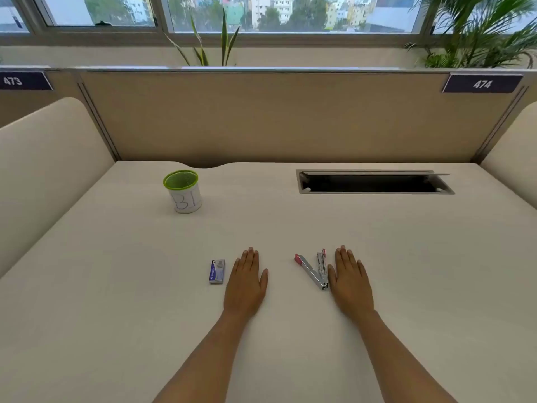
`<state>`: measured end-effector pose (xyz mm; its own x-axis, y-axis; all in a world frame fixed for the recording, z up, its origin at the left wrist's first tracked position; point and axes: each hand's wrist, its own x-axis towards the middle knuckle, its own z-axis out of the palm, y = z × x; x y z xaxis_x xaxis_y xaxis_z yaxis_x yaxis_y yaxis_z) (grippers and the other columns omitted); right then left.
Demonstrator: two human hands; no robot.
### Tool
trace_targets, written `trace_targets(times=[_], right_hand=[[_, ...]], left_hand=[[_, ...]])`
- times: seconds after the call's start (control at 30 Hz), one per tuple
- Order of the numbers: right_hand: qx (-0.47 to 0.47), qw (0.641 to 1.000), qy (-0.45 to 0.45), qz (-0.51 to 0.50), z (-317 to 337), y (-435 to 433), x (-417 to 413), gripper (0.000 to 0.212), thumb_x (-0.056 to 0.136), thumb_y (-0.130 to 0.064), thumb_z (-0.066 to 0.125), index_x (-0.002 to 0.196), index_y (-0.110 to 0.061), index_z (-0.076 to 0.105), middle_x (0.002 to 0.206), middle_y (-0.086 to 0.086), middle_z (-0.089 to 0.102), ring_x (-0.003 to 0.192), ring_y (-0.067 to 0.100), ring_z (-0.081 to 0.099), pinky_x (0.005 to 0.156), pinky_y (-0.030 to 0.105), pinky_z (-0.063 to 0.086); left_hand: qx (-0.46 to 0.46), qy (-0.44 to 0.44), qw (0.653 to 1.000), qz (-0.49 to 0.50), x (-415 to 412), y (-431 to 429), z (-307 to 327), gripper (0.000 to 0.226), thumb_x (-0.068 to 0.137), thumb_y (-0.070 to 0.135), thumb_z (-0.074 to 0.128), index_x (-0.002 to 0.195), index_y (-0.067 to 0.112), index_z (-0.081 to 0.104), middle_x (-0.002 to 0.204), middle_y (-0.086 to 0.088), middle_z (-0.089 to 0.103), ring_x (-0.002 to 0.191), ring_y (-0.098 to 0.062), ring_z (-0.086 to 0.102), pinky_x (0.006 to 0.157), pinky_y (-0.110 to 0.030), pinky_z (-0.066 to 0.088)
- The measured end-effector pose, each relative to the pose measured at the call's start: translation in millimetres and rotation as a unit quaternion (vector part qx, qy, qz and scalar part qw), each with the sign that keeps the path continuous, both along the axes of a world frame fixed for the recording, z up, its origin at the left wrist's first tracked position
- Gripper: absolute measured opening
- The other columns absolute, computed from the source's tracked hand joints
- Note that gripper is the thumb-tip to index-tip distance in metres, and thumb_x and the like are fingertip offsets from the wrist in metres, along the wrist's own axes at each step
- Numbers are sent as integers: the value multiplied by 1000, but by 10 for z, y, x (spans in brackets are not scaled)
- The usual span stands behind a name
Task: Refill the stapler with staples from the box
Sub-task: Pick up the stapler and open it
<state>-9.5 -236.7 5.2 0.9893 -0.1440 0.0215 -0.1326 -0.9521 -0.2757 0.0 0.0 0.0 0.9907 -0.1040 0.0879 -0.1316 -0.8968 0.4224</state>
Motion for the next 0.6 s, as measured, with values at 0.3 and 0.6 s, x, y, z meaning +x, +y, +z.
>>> trace_targets(times=[0.3, 0.6], right_hand=[[9, 1000, -9, 2, 11, -12, -7, 54, 100, -33, 22, 149, -13, 12, 160, 1, 9, 147, 13, 5, 119, 31, 3], [131, 989, -62, -25, 92, -6, -4, 45, 99, -22, 36, 141, -6, 36, 151, 8, 35, 142, 20, 26, 116, 31, 18]], left_hand=[[10, -8, 1000, -4, 2, 14, -13, 56, 100, 33, 26, 148, 11, 8, 159, -2, 7, 146, -12, 2, 118, -24, -3], [13, -16, 1000, -5, 2, 8, -19, 55, 100, 33, 25, 148, 11, 7, 159, -2, 5, 147, -12, 1, 117, -23, -5]])
